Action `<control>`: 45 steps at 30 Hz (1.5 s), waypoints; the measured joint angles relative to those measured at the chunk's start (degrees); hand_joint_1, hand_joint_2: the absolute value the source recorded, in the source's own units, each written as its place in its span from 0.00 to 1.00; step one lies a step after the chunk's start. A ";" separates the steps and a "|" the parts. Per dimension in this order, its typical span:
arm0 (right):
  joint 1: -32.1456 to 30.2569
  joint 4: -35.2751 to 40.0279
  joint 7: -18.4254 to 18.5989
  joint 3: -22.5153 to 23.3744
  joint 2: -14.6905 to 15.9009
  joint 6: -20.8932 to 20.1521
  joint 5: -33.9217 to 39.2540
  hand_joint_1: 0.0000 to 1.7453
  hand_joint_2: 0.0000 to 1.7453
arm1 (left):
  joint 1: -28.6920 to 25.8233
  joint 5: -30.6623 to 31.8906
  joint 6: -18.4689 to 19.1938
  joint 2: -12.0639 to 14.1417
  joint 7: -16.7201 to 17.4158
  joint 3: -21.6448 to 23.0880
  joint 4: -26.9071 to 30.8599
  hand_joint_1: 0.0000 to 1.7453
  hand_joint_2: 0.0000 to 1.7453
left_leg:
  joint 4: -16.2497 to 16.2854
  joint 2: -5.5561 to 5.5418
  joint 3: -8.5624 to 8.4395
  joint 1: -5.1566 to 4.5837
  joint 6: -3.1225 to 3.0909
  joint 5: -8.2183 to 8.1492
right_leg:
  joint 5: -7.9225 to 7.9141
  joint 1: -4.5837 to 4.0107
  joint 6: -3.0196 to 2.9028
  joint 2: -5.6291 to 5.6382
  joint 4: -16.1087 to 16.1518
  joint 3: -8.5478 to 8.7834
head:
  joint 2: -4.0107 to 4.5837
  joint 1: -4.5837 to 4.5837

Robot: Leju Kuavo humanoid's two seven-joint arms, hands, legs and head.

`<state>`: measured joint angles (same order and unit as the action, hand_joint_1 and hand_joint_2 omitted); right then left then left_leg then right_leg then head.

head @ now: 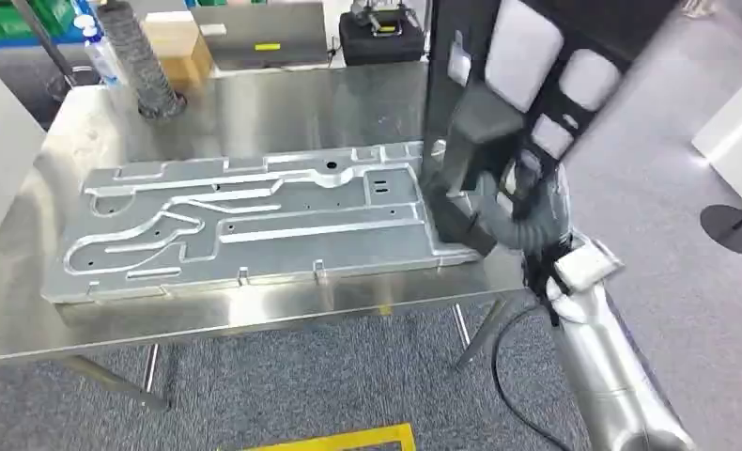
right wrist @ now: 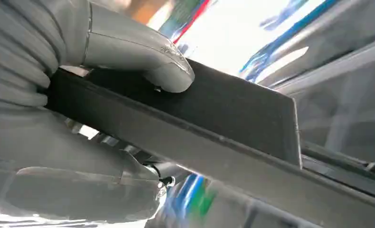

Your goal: Take the parts from the cabinet and place them on the table.

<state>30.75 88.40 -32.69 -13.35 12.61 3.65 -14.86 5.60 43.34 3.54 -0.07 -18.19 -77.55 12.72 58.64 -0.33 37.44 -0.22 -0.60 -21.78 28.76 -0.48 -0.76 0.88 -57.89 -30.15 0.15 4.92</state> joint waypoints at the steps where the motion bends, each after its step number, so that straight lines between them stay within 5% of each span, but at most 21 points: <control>1: 2.44 -2.21 1.16 -0.04 0.00 4.19 -5.27 1.00 1.00 | 0.01 0.02 0.00 -0.02 -0.09 0.00 0.00 0.00 0.00 | 0.00 -0.05 0.05 -0.15 -0.19 -0.05 | 0.03 0.05 0.22 -0.01 0.19 0.04 | 0.00 0.00; 4: 10.11 -8.41 6.82 -1.86 -0.11 14.38 -23.63 1.00 1.00 | 0.42 0.26 0.02 -0.15 -0.44 0.02 0.00 0.00 0.00 | -1.08 -0.14 -0.41 0.20 -0.87 0.25 | 2.61 0.26 0.91 -0.48 -3.10 -1.45 | 0.00 0.00; 7: 17.57 -16.86 15.24 -7.45 -0.11 19.50 -45.16 1.00 1.00 | 0.91 0.68 0.02 -0.17 -0.52 0.04 0.00 0.00 0.00 | -1.06 -0.16 -0.55 0.22 -1.17 -0.08 | 7.58 0.51 1.37 -0.50 -17.34 -9.24 | 0.00 0.00; 9: 21.12 -22.70 20.42 -11.66 -0.13 19.81 -56.86 1.00 1.00 | 1.16 1.07 0.02 -0.20 -0.59 0.11 0.00 0.00 0.00 | -1.02 -0.65 -1.00 0.41 -1.03 -0.36 | 5.21 1.01 1.70 -0.61 -17.99 -10.75 | 0.00 0.00; 12: 26.22 -31.51 25.85 -17.76 -0.13 18.54 -67.51 1.00 1.00 | 1.67 1.68 0.22 -0.39 -1.05 0.33 0.00 0.00 0.00 | -0.69 -1.82 -1.78 0.81 -0.44 -0.96 | -4.25 1.65 1.91 -0.93 -3.74 -5.31 | 0.00 -0.02; 13: 27.81 -33.99 26.36 -19.20 -0.29 17.99 -68.62 1.00 1.00 | 1.78 1.81 0.22 -0.39 -1.14 0.42 0.00 0.00 0.00 | -0.57 -2.17 -1.59 0.63 -0.13 -1.10 | -3.89 1.36 1.92 -1.03 -2.09 -4.32 | 0.00 0.00; 16: 31.08 -41.81 25.41 -23.04 -1.16 14.78 -69.79 1.00 1.00 | 1.78 2.47 0.55 -0.52 -1.36 1.01 0.00 0.00 0.00 | -0.80 -2.85 -1.02 0.79 0.83 -0.86 | -3.05 0.72 1.16 -1.60 -0.52 -3.97 | 0.00 0.00; 18: 31.54 -45.97 23.19 -24.48 -1.14 13.25 -68.75 1.00 1.00 | 1.88 2.99 0.96 -0.57 -1.53 1.48 0.00 0.00 0.00 | -0.42 -3.09 -0.94 1.13 1.42 -1.23 | -3.51 1.17 0.31 -2.45 0.52 -3.31 | 0.00 0.00; 19: 31.54 -47.23 22.33 -24.85 -1.14 12.94 -68.13 1.00 1.00 | 2.02 3.13 1.09 -0.61 -1.68 1.62 0.00 0.00 0.00 | 0.84 -2.28 -0.47 0.91 1.65 -2.12 | -3.43 1.05 -0.01 -3.15 0.74 -2.94 | 0.00 0.00; 21: 31.34 -50.66 19.57 -25.33 -0.39 12.51 -65.46 1.00 1.00 | 2.60 3.80 1.22 -0.70 -1.79 1.90 0.00 0.00 0.00 | 10.06 -0.97 4.17 0.86 2.10 -6.82 | -3.13 0.65 -0.64 -4.01 0.76 -2.63 | 0.00 -0.02; 23: 30.05 -52.84 17.32 -25.57 0.48 13.03 -63.19 1.00 1.00 | 2.81 4.31 1.22 -0.96 -1.79 2.51 -0.02 0.00 0.00 | 17.54 -0.77 8.41 0.86 2.20 -8.94 | -2.86 0.28 -0.78 -4.71 0.72 -2.44 | 0.00 0.00; 25: 28.29 -54.53 15.62 -25.73 0.85 14.28 -61.46 1.00 1.00 | 2.83 4.85 1.11 -1.22 -1.79 3.08 -0.02 0.00 0.00 | 14.53 -0.75 7.49 0.87 2.13 -5.94 | -2.45 0.19 -0.61 -4.93 0.66 -2.04 | 0.00 0.00; 27: 27.06 -55.70 14.03 -25.68 0.85 16.28 -59.72 1.00 1.00 | 3.04 5.33 0.98 -1.29 -1.77 3.43 -0.02 0.00 0.00 | 3.94 -0.79 2.43 0.87 1.97 -0.42 | -1.76 0.30 -0.24 -4.93 0.25 -1.68 | 0.00 0.00; 28: 26.78 -56.08 13.59 -25.66 0.85 17.19 -59.23 1.00 1.00 | 3.29 5.44 0.90 -1.29 -1.75 3.65 -0.02 0.00 0.00 | 0.46 -1.20 1.06 0.88 1.72 -0.05 | -1.40 0.38 0.03 -5.01 0.00 -1.75 | 0.00 -0.02; 29: 26.67 -56.53 13.22 -25.64 0.85 18.01 -58.89 1.00 1.00 | 3.46 5.66 0.87 -1.31 -1.70 3.89 -0.02 0.00 0.00 | 0.16 -1.39 0.73 0.38 1.04 -0.05 | -1.13 -0.28 0.44 -4.71 -0.56 -1.90 | 0.00 -0.02; 31: 25.92 -57.32 12.06 -25.62 0.85 19.44 -58.03 1.00 1.00 | 3.63 6.12 0.59 -1.31 -1.60 4.37 -0.02 0.00 0.00 | 0.24 -1.58 1.04 0.09 0.26 -0.08 | -1.08 -0.08 0.80 -5.11 -0.33 -1.83 | 0.00 -0.02; 34: 24.38 -58.02 9.81 -25.14 0.83 21.66 -56.68 1.00 1.00 | 3.84 6.97 -0.02 -1.44 -1.31 4.96 -0.02 0.00 0.00 | -0.19 -2.37 0.60 0.81 -0.49 0.08 | 0.36 0.38 1.46 -4.50 -1.51 -2.29 | 0.00 -0.02; 38: 22.15 -59.01 6.66 -24.89 -0.94 25.32 -55.06 1.00 1.00 | 5.12 8.26 -0.83 -1.44 -1.18 6.19 -0.02 0.00 0.00 | -0.15 -3.10 0.51 0.81 -1.05 -0.11 | 5.94 1.02 1.83 -1.71 -17.79 -10.73 | 0.00 -0.02; 40: 21.07 -59.46 5.59 -24.90 -2.16 25.99 -54.86 1.00 1.00 | 5.15 8.48 -1.25 -1.44 -1.20 6.75 -0.02 0.00 0.00 | -0.08 -3.50 0.25 0.81 -1.10 -0.30 | 3.01 1.28 1.78 -1.68 -16.68 -11.28 | 0.00 -0.02; 43: 21.12 -59.77 4.70 -24.81 -4.19 25.91 -53.99 1.00 1.00 | 5.33 8.90 -1.49 -1.49 -1.53 7.39 -0.02 0.00 0.00 | 0.09 -3.57 -0.09 0.80 -0.64 -0.70 | -4.51 1.07 0.90 -2.68 -2.93 -6.08 | 0.00 -0.02; 45: 21.46 -59.90 4.28 -24.79 -5.64 25.49 -53.24 1.00 1.00 | 5.40 8.90 -1.77 -1.49 -1.77 7.43 -0.02 0.00 0.00 | 0.14 -3.34 0.26 0.45 -0.12 -0.73 | -3.42 0.29 0.71 -3.16 -1.08 -4.92 | 0.00 0.00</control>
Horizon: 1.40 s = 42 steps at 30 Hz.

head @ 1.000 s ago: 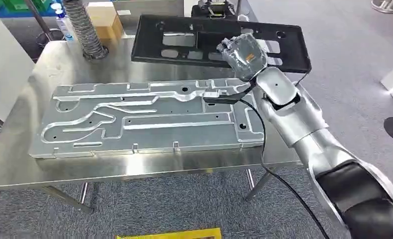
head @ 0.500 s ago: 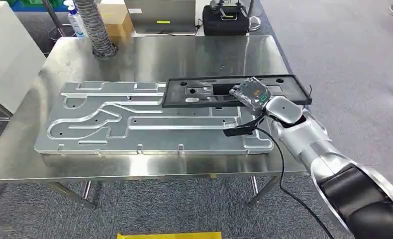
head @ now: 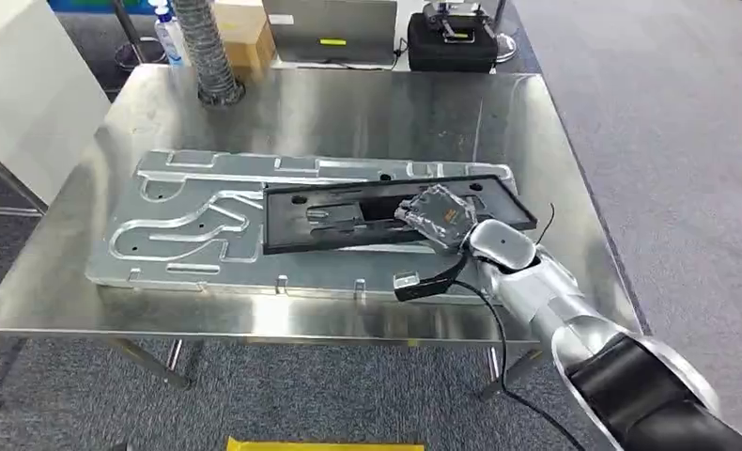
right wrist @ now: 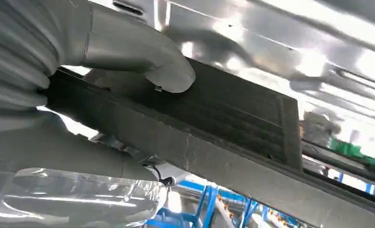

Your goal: Take the parts from the cabinet and place them on the table.

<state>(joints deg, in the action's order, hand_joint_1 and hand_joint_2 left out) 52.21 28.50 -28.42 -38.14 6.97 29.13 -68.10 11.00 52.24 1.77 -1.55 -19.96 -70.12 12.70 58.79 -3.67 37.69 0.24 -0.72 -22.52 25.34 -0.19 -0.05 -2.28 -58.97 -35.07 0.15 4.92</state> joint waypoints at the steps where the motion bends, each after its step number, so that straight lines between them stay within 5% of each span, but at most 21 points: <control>1: -0.12 0.11 -0.11 -0.11 -0.45 -1.24 1.10 1.00 1.00 | -0.12 -0.07 -0.15 0.00 -0.18 0.02 0.00 0.00 0.00 | -0.14 0.15 -0.02 0.05 0.35 0.07 | 0.21 -0.06 -0.04 0.11 -0.06 -0.13 | 0.00 0.00; 3: -0.48 0.26 0.31 -1.11 -0.81 -2.66 3.53 1.00 1.00 | -0.13 -0.22 -0.15 -0.02 -0.63 0.02 0.00 0.00 0.00 | -0.33 0.26 -0.32 -0.03 1.04 0.01 | 0.02 0.03 -0.48 0.26 0.48 0.23 | 0.00 -0.02; 5: -0.86 0.90 0.92 -2.82 -0.81 -3.10 5.62 1.00 1.00 | -0.19 -0.53 -0.11 -0.11 -1.03 0.02 0.00 0.00 0.00 | 2.78 1.48 0.67 0.04 1.69 -2.37 | -0.34 0.40 -1.32 -0.38 1.51 1.18 | 0.00 0.00; 8: -1.05 1.14 3.40 -5.91 0.02 -4.56 9.15 1.00 1.00 | -0.67 -0.74 0.35 -0.15 -1.38 0.02 0.00 0.00 0.00 | 15.36 2.38 6.51 0.17 2.50 -8.64 | -0.19 0.15 -1.64 -0.82 1.48 1.39 | 0.00 0.00; 9: -1.26 1.11 4.39 -7.10 0.39 -4.79 9.94 1.00 1.00 | -1.03 -0.87 0.54 -0.20 -1.55 0.02 0.00 0.00 0.00 | 17.61 2.40 7.61 0.23 2.67 -9.09 | -0.18 0.14 -1.64 -0.81 1.46 1.39 | 0.00 0.00; 10: -1.42 1.11 5.01 -7.98 0.77 -4.81 10.36 1.00 1.00 | -1.36 -1.05 0.66 -0.24 -1.77 0.00 0.00 0.00 0.00 | 16.95 2.42 7.28 0.32 2.75 -8.22 | -0.19 0.16 -1.60 -0.81 1.44 1.42 | 0.00 0.00; 12: -1.48 1.03 5.93 -9.29 1.29 -4.81 10.71 1.00 1.00 | -1.76 -1.05 0.85 -0.31 -2.27 0.00 0.00 0.00 0.00 | 8.51 2.43 2.77 0.58 2.97 -3.91 | -0.03 0.34 -1.23 -0.73 1.21 1.48 | 0.00 0.00; 13: -1.38 0.90 6.41 -9.60 1.51 -4.81 10.79 0.00 0.00 | -1.80 -1.05 0.94 -0.31 -2.47 0.00 0.00 0.00 1.00 | 2.66 2.21 -0.51 0.82 3.12 -1.74 | 0.21 0.45 -0.87 -0.69 0.81 1.48 | 0.00 0.00; 19: -0.85 -0.26 8.42 -10.38 2.12 -6.51 10.84 0.00 0.00 | -1.83 -0.66 1.62 -0.63 -2.86 0.07 0.00 0.00 1.00 | -0.05 1.71 -1.58 0.45 -0.31 -0.69 | 0.90 0.49 0.94 -0.29 0.04 1.01 | 0.00 0.00; 21: -0.73 -0.72 8.46 -10.38 1.73 -6.51 10.84 0.00 0.00 | -1.47 -0.48 1.58 -0.63 -2.75 0.26 0.00 0.00 1.00 | -0.15 1.60 -1.52 0.43 -0.74 -0.56 | 4.29 0.80 1.07 0.80 -4.88 -0.92 | 0.00 -0.02; 22: -0.77 -1.05 8.46 -10.36 1.47 -6.51 10.84 0.00 0.00 | -1.30 -0.44 1.44 -0.63 -2.73 0.37 0.00 0.00 0.00 | -0.15 1.61 -1.48 0.35 -0.82 -0.56 | 6.53 0.98 1.20 1.24 -9.78 -2.96 | 0.00 0.00; 24: -1.09 -1.81 8.44 -10.32 0.75 -6.40 10.94 0.00 0.00 | -1.20 -0.33 1.36 -0.63 -2.71 0.59 0.00 0.00 0.00 | -0.13 1.55 -1.40 0.22 -0.90 -0.56 | 8.89 1.00 1.27 1.42 -17.40 -6.42 | 0.00 -0.02; 25: -1.16 -1.92 8.31 -10.21 0.53 -6.36 11.32 0.00 0.00 | -1.21 -0.26 1.36 -0.63 -2.69 0.72 0.00 0.00 0.00 | -0.13 1.52 -1.44 0.18 -0.90 -0.57 | 8.25 1.00 1.19 1.43 -17.51 -6.51 | 0.00 -0.02; 26: -1.16 -1.99 7.78 -10.08 0.40 -6.25 12.02 0.00 0.00 | -1.21 -0.26 1.36 -0.68 -2.58 0.81 0.00 0.00 0.00 | -0.11 1.50 -1.51 0.12 -0.90 -0.57 | 6.47 0.97 1.00 1.42 -15.17 -5.37 | 0.00 0.00; 28: -1.00 -1.97 5.32 -8.92 0.24 -5.57 14.78 0.00 0.00 | -1.10 -0.11 1.36 -0.92 -2.23 0.96 0.00 0.00 0.00 | -0.12 1.44 -1.85 -0.01 -0.87 -0.59 | 0.99 0.77 0.05 1.15 -4.45 -0.06 | 0.00 -0.02; 29: -0.87 -1.79 3.93 -8.28 0.22 -5.31 16.24 0.00 0.00 | -1.04 -0.11 1.36 -1.16 -2.14 0.98 0.00 0.00 0.00 | -0.18 1.45 -1.84 0.00 -0.80 -0.59 | 0.65 0.33 -0.44 -0.08 -0.66 1.71 | 0.00 -0.02; 33: -0.61 1.43 -6.13 -3.49 0.09 -5.14 28.53 0.00 0.00 | -1.22 -0.11 1.33 -1.38 -1.14 1.01 -0.04 0.00 0.00 | -0.38 1.83 -1.30 -0.14 0.34 -0.20 | 1.08 -0.28 -0.41 -0.14 0.54 2.02 | 0.00 -0.02; 35: -1.32 6.23 -8.74 -0.66 0.42 -5.90 35.21 0.00 0.00 | -1.24 -0.13 1.55 -1.42 -0.98 1.03 -0.04 0.00 0.00 | 0.33 1.91 -1.31 -0.08 0.98 -1.02 | 0.32 0.36 -0.85 -0.47 2.01 2.75 | 0.00 -0.02; 39: -6.84 25.28 -8.39 3.66 2.82 -5.45 42.55 0.00 0.00 | -1.89 -1.20 2.08 -1.77 -0.59 1.01 -0.07 0.00 0.00 | 16.55 2.62 5.85 0.09 2.20 -9.57 | 0.35 0.24 -1.23 -0.45 2.00 2.82 | 0.00 0.00; 40: -9.11 30.14 -8.22 4.88 3.09 -4.69 42.55 0.00 0.00 | -2.29 -1.49 2.25 -1.79 -0.61 0.90 -0.07 0.00 0.00 | 17.60 2.69 6.27 0.20 2.29 -9.46 | 0.37 0.25 -1.20 -0.25 1.98 2.85 | 0.00 0.00; 42: -14.08 41.55 -8.09 8.99 3.15 -1.45 39.46 0.00 0.00 | -3.27 -2.65 3.09 -1.79 -1.58 0.61 -0.07 0.00 0.00 | 11.93 2.76 3.13 0.58 2.43 -5.98 | 0.62 0.41 -0.82 0.57 1.74 2.90 | 0.00 0.00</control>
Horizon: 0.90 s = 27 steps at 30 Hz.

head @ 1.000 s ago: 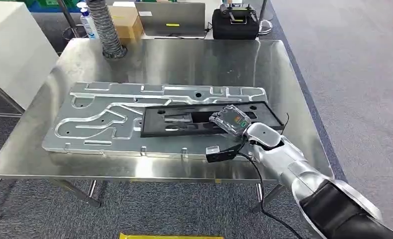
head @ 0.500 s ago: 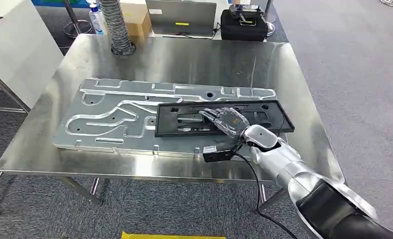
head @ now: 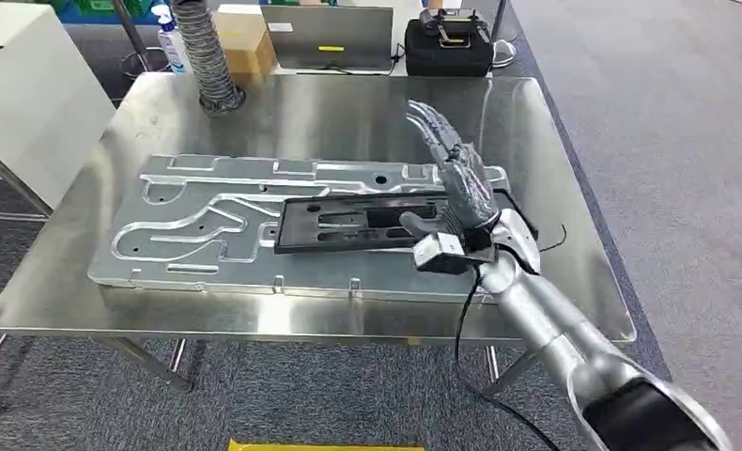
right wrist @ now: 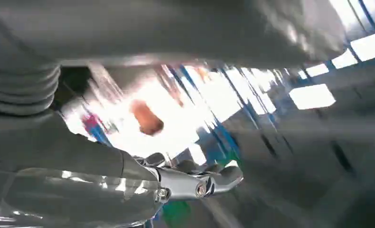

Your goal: Take the parts from the cabinet and place them on the table.

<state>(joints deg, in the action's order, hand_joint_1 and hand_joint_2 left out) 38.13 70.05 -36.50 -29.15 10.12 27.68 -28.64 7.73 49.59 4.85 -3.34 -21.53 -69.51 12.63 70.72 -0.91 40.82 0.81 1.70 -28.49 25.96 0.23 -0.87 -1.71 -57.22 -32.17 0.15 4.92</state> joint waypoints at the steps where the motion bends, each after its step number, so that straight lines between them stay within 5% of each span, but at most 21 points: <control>1: -2.74 6.50 0.00 3.04 -0.08 2.23 -2.21 0.00 0.00 | -0.55 -0.72 0.54 0.00 -0.91 -0.41 0.00 0.00 0.00 | -5.80 -0.16 -3.23 0.25 0.08 2.68 | 0.29 0.19 0.36 0.49 -0.31 0.08 | 0.00 0.00; 2: -5.55 11.58 -0.02 5.62 -0.42 4.63 -4.19 0.00 0.00 | -1.04 -1.46 0.98 0.02 -1.68 -0.90 0.00 0.00 0.00 | -10.62 -1.15 -5.71 0.62 0.12 3.95 | 0.69 0.23 0.76 0.78 -0.71 0.05 | 0.00 0.00; 3: -8.43 15.95 -0.09 8.51 -0.44 6.84 -5.75 0.00 0.00 | -1.35 -2.21 1.20 -0.02 -2.23 -1.38 0.00 0.00 0.00 | -11.17 -2.01 -6.54 0.55 -0.20 3.00 | 1.03 -0.11 1.19 1.06 -1.08 -0.47 | 0.00 0.00; 4: -11.69 20.28 -0.33 12.03 -0.70 8.63 -6.51 0.00 0.00 | -1.80 -3.02 1.62 -0.02 -2.88 -1.90 0.00 0.00 0.00 | -11.16 -1.19 -6.38 0.54 -0.97 3.17 | 0.97 -0.10 1.28 1.27 -1.10 -0.45 | 0.00 -0.02; 7: -22.18 29.43 -0.63 23.01 -1.20 9.37 -6.16 0.00 0.00 | -2.87 -4.17 1.96 -0.02 -3.47 -3.34 0.00 0.00 0.00 | -11.37 -0.38 -6.55 0.29 -1.94 3.41 | 0.68 -0.01 2.15 2.02 -0.86 -0.21 | 0.00 0.00; 9: -28.57 32.22 -0.70 29.10 -1.64 8.97 -5.23 0.00 0.00 | -2.87 -4.50 2.01 -0.02 -3.65 -3.98 0.00 0.00 0.00 | -11.62 0.23 -6.39 0.40 -2.74 3.62 | 3.74 0.16 2.62 2.00 -3.90 -1.37 | 0.00 -0.02; 11: -34.78 33.11 -0.70 34.60 -2.34 8.82 -4.54 0.00 0.00 | -2.88 -4.50 1.83 0.06 -3.49 -4.33 0.02 0.00 0.00 | -11.62 0.65 -5.97 0.10 -3.17 3.73 | 8.66 0.19 2.91 2.00 -12.99 -5.43 | 0.00 -0.02; 13: -40.02 32.83 -0.70 38.60 -3.48 8.19 -4.38 0.00 0.00 | -2.90 -4.48 1.75 0.07 -3.23 -4.79 0.02 0.00 0.00 | -11.61 1.12 -5.38 -0.32 -3.52 3.98 | 10.61 0.16 2.68 2.00 -19.12 -8.15 | 0.00 -0.02; 15: -43.41 31.95 -0.70 42.03 -5.29 7.93 -4.17 0.00 0.00 | -2.89 -4.43 1.70 0.07 -3.17 -5.09 0.00 0.00 0.00 | -11.61 1.67 -5.01 -0.56 -3.72 4.27 | 7.73 -0.05 2.17 1.98 -14.13 -5.00 | 0.00 -0.02; 17: -45.52 29.87 -0.70 44.78 -7.72 7.66 -4.89 0.00 0.00 | -2.86 -4.35 1.75 -0.13 -3.28 -5.18 0.00 0.00 0.00 | -11.61 2.14 -4.85 -0.59 -3.53 4.70 | 3.81 -0.55 1.45 1.14 -2.77 2.15 | 0.00 -0.02; 18: -45.84 28.84 -0.70 45.99 -9.17 7.45 -5.50 0.00 0.00 | -2.87 -4.13 1.83 -0.28 -3.51 -5.20 0.00 0.00 0.00 | -11.58 2.42 -4.85 -0.78 -3.28 4.91 | 4.14 -1.03 1.26 0.58 0.03 3.37 | 0.00 -0.02; 22: -46.54 23.37 -0.70 51.74 -15.01 5.50 -7.68 0.00 0.00 | -2.83 -3.89 1.90 -0.46 -3.80 -5.20 0.00 0.00 0.00 | -12.11 3.14 -5.04 -0.48 -2.01 6.07 | 2.37 -1.51 0.22 1.43 0.30 2.81 | 0.00 -0.02; 23: -46.51 22.00 -0.70 53.49 -16.47 4.69 -8.21 0.00 0.00 | -2.83 -3.63 1.90 -0.44 -3.71 -5.20 0.02 0.00 0.00 | -11.45 2.80 -4.72 -0.49 -1.77 5.50 | 1.31 -0.81 -0.13 1.38 1.04 2.78 | 0.00 -0.02; 24: -46.24 20.67 -0.70 54.97 -17.51 3.90 -8.78 0.00 0.00 | -2.92 -3.43 1.88 -0.39 -3.58 -5.20 0.02 0.00 0.00 | -9.66 2.06 -3.93 -0.45 -1.65 2.84 | 0.70 -0.92 -0.45 1.48 1.28 2.31 | 0.00 -0.02; 27: -46.10 15.97 -0.70 59.98 -18.64 1.40 -11.57 0.00 0.00 | -3.06 -2.95 1.77 -0.46 -2.93 -5.18 0.00 0.00 0.00 | 2.28 1.41 -0.48 -0.37 -1.14 -5.52 | -0.71 -0.93 -0.76 1.54 1.16 0.33 | 0.00 -0.02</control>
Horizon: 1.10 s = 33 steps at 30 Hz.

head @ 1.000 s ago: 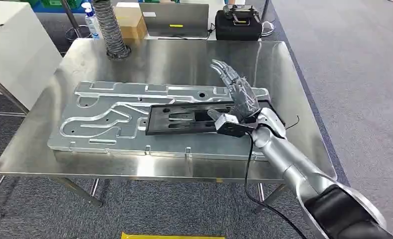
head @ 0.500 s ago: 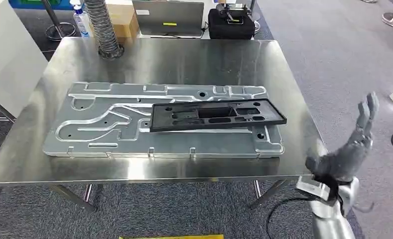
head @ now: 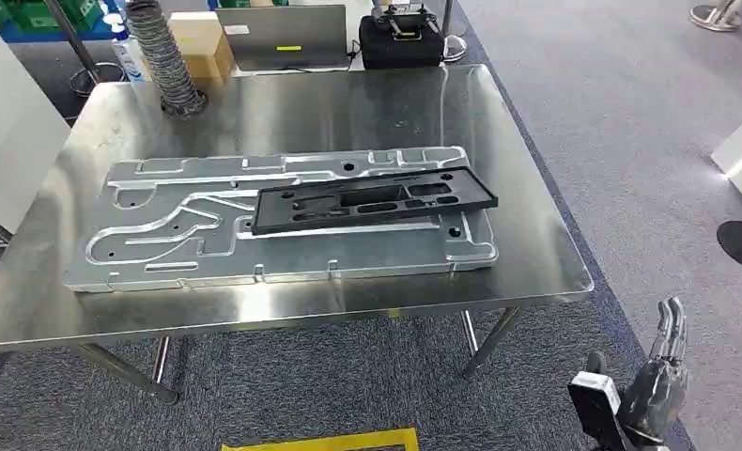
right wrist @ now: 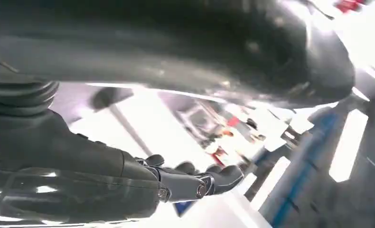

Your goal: Take the parts from the cabinet and place them on the table.

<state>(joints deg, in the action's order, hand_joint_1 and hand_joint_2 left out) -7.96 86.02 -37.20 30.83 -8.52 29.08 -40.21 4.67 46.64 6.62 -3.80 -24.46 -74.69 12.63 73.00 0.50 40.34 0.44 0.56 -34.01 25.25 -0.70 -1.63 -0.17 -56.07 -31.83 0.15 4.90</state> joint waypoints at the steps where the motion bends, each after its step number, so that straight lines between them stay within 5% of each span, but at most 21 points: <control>1: 0.28 -2.01 -0.02 1.79 0.00 -0.55 -1.20 0.00 0.00 | -0.01 0.15 -0.18 0.00 0.46 0.00 0.00 0.00 0.00 | 2.44 0.00 0.07 0.05 0.20 -1.20 | -0.56 0.01 0.08 0.06 -0.12 -0.84 | 0.00 0.00; 3: 1.00 -5.96 -0.02 4.89 0.00 -0.77 -3.00 0.00 0.00 | -0.01 0.42 -0.31 0.00 0.72 0.00 0.00 0.00 0.00 | -1.33 0.00 -3.75 0.27 0.42 0.28 | -1.44 0.20 0.44 0.28 -0.60 -2.45 | 0.00 0.00; 5: 1.79 -10.46 -0.02 8.02 0.00 -0.46 -4.27 0.00 0.00 | 0.02 0.92 -0.46 0.00 0.79 -0.02 0.02 0.00 0.00 | -12.32 -0.25 -11.56 0.49 0.58 3.17 | -2.01 0.57 1.12 0.61 -1.61 -3.88 | 0.00 0.00; 6: 2.31 -12.95 -0.02 9.53 0.00 -0.27 -5.42 0.00 0.00 | 0.20 0.98 -0.50 -0.09 0.85 0.00 0.00 0.00 0.00 | -15.41 -0.88 -13.05 0.47 0.27 2.23 | -2.19 0.54 1.44 0.64 -2.06 -4.28 | 0.00 0.02; 11: 4.25 -26.97 -0.02 15.80 -0.07 2.40 -8.91 0.00 0.00 | -0.22 1.38 -0.72 -0.37 0.59 0.00 0.00 0.00 0.00 | -15.33 -0.25 -12.03 0.16 -2.05 4.98 | -3.19 0.75 3.15 0.96 -2.20 -4.63 | 0.00 -0.02; 12: 4.66 -30.55 -0.02 17.12 -0.07 3.18 -9.54 0.00 0.00 | -0.24 1.46 -0.81 -0.35 0.42 0.02 0.02 0.00 0.00 | -15.32 -0.04 -11.41 0.15 -2.40 5.49 | -0.77 0.88 3.43 0.84 -3.47 -5.33 | 0.00 0.00; 14: 5.67 -37.09 0.00 19.45 -0.09 4.30 -10.71 0.00 0.00 | -0.46 1.77 -0.90 -0.35 0.29 0.02 0.02 0.00 0.00 | -15.28 0.22 -9.84 0.04 -2.85 6.59 | 6.40 1.08 4.01 0.69 -11.52 -7.93 | 0.00 -0.02; 16: 6.62 -43.83 0.99 21.48 -0.09 5.64 -12.38 0.00 0.00 | -0.57 2.17 -1.07 -0.33 0.35 0.07 0.02 0.00 0.00 | -15.20 0.50 -8.45 -0.13 -2.83 7.68 | 9.76 1.06 4.11 0.68 -19.05 -9.52 | 0.00 -0.02; 18: 6.91 -49.92 3.01 22.89 -0.30 6.11 -13.80 0.00 0.00 | -0.65 2.58 -1.18 -0.33 0.44 0.13 0.02 0.00 0.00 | -15.04 0.59 -6.88 -0.21 -2.65 8.71 | 7.49 1.03 3.89 0.67 -18.48 -7.03 | 0.00 -0.02; 20: 7.42 -53.90 8.06 23.64 -0.94 5.50 -15.68 0.00 0.00 | -0.78 2.95 -1.16 -0.33 0.99 0.17 0.02 0.00 0.00 | -14.78 0.68 -5.57 -0.18 -2.35 9.58 | 3.98 0.85 3.43 0.54 -8.90 0.17 | 0.00 -0.02; 21: 7.82 -55.71 11.71 23.86 -1.20 4.71 -16.47 0.00 0.00 | -0.77 3.10 -1.14 -0.33 1.27 0.20 0.02 0.00 0.00 | -14.67 0.75 -5.42 -0.17 -2.15 9.93 | 4.21 0.75 3.10 0.28 -3.42 4.18 | 0.00 0.00; 22: 8.29 -57.31 14.59 23.99 -1.31 3.84 -17.19 0.00 0.00 | -0.84 3.17 -1.14 -0.33 1.36 0.26 0.02 0.00 0.00 | -14.65 0.78 -5.14 -0.35 -1.75 10.26 | 5.79 0.17 2.71 0.16 0.48 6.29 | 0.00 -0.02; 26: 8.57 -63.69 24.19 24.19 -1.51 0.54 -19.96 0.00 0.00 | -1.10 3.80 -1.47 -0.22 1.71 0.28 0.02 0.00 0.00 | -15.24 1.04 -5.24 -0.08 -0.30 12.00 | 4.00 0.06 1.04 0.27 0.96 5.28 | 0.00 0.00; 27: 8.72 -64.87 26.67 24.19 -1.51 -0.73 -20.29 0.00 0.00 | -1.18 3.98 -1.53 0.04 1.97 0.31 0.09 0.00 0.00 | -14.26 0.64 -4.79 0.09 -0.16 10.42 | 3.17 0.31 0.62 -0.12 1.31 5.03 | 0.00 0.00; 30: 8.95 -67.27 31.19 24.19 -1.33 -4.03 -21.45 0.00 0.00 | -1.39 4.99 -1.88 0.35 2.74 0.63 0.11 0.00 0.00 | -3.36 0.04 -1.69 0.23 0.44 0.34 | 1.35 0.12 -0.18 0.06 1.19 2.64 | 0.00 0.00; 31: 8.95 -67.90 31.69 24.16 -1.29 -4.86 -21.41 0.00 0.00 | -1.36 5.20 -1.88 0.50 2.95 0.81 0.11 0.00 0.00 | 0.18 0.04 -1.14 0.26 0.65 -1.22 | 0.78 0.07 -0.15 0.05 1.03 1.75 | 0.00 0.00; 33: 9.03 -68.99 32.04 24.19 -0.96 -6.60 -20.71 0.00 0.00 | -1.38 6.23 -1.88 0.79 3.45 1.40 0.11 0.00 0.00 | 1.74 0.04 -2.57 0.35 0.88 0.79 | -0.32 0.10 0.00 0.06 0.42 -0.32 | 0.00 0.00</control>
<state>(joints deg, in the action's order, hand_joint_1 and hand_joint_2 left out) 1.06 17.03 -5.16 55.01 -9.49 22.47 -60.92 3.29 52.87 4.74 -3.02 -21.01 -73.28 12.74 74.74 0.55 37.77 0.79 1.44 -33.22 24.93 -0.61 -1.63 -0.11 -55.65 -32.16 0.15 4.90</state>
